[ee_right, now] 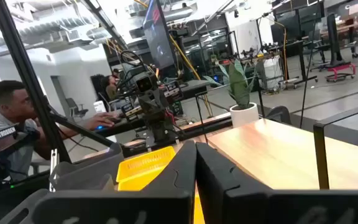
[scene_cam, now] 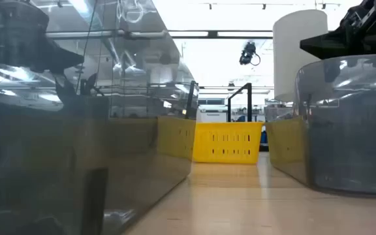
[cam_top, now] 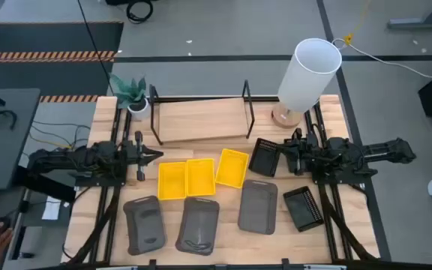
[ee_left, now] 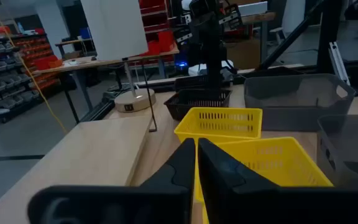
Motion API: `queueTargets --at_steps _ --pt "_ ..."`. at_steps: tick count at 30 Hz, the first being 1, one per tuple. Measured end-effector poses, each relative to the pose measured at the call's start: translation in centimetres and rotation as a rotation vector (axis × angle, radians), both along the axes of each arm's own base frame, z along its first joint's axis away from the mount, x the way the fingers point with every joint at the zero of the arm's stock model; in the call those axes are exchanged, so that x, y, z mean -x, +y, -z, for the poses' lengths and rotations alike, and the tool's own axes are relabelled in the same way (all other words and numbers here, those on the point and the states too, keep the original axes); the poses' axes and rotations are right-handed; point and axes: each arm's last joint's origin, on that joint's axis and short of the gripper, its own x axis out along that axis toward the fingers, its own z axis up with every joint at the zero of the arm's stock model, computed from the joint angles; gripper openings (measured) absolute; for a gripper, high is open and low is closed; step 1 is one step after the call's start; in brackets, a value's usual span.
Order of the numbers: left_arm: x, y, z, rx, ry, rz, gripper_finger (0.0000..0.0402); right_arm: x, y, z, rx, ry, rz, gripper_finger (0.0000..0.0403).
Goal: Stack baskets on shelf by color
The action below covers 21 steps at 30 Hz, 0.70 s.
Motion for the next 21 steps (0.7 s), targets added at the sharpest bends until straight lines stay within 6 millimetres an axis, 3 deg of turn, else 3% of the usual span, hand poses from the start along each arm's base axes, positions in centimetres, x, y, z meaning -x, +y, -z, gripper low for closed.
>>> queueTargets --at_steps 21 --pt "0.00 0.00 0.00 0.000 0.000 0.000 0.0029 0.00 0.00 -0.02 0.000 -0.001 0.000 0.0016"
